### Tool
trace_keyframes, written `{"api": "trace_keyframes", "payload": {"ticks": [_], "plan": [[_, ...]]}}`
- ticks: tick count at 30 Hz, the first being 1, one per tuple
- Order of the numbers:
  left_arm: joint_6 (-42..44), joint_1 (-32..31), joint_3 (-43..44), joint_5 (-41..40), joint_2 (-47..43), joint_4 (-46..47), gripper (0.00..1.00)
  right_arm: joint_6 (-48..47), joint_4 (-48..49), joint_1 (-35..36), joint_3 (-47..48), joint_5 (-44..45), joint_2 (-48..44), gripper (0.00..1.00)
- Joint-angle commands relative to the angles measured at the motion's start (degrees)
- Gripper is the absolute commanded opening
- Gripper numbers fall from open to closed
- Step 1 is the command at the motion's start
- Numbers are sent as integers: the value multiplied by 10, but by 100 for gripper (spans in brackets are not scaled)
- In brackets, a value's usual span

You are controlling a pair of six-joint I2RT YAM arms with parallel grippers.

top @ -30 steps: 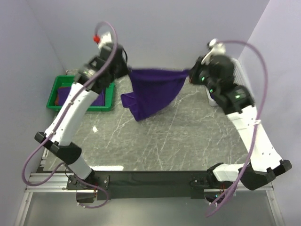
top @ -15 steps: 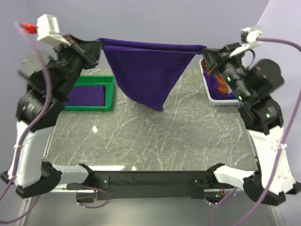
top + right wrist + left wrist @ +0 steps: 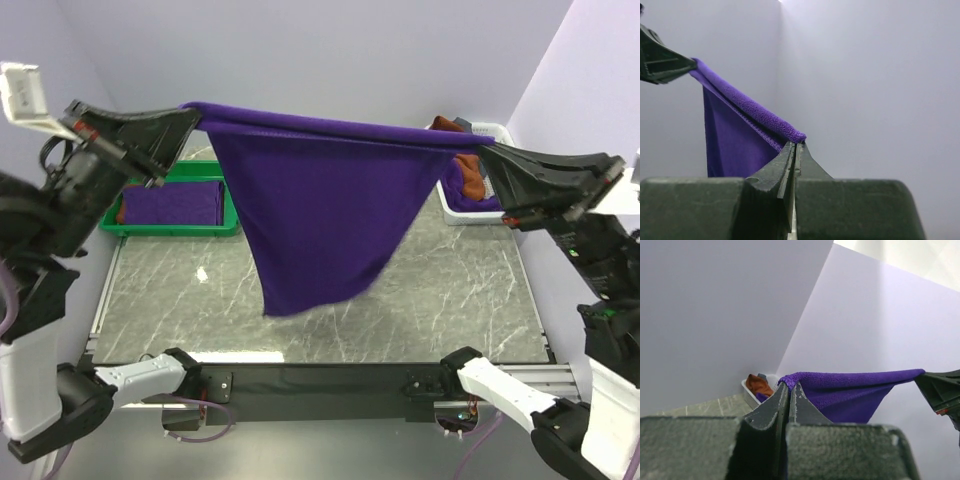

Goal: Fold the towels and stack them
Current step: Flatten out the crumpled towel

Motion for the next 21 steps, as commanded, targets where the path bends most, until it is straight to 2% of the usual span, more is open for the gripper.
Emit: {"api": "trace_keyframes", "payload": {"ticks": [1, 8, 9, 12, 15, 18, 21], "plan": [[10, 8, -7, -54, -30, 42, 0, -15, 4, -8, 26, 23, -2, 0], [10, 8, -6, -182, 61, -13, 0, 5, -6, -8, 21, 107, 70, 0], [10, 8, -17, -230, 87, -16, 0, -1, -9, -8, 20, 139, 83, 0], [17, 14, -65, -286, 127, 0, 0, -23, 11, -8, -19, 172, 131, 0], [8, 49, -108, -288, 196, 22, 0, -38, 59, -31, -76, 192, 182, 0], [-19, 101, -147, -251, 271, 57, 0, -38, 113, -61, -117, 180, 249, 0], [-45, 150, -146, -218, 379, 89, 0, -40, 172, -79, -139, 171, 319, 0]]}}
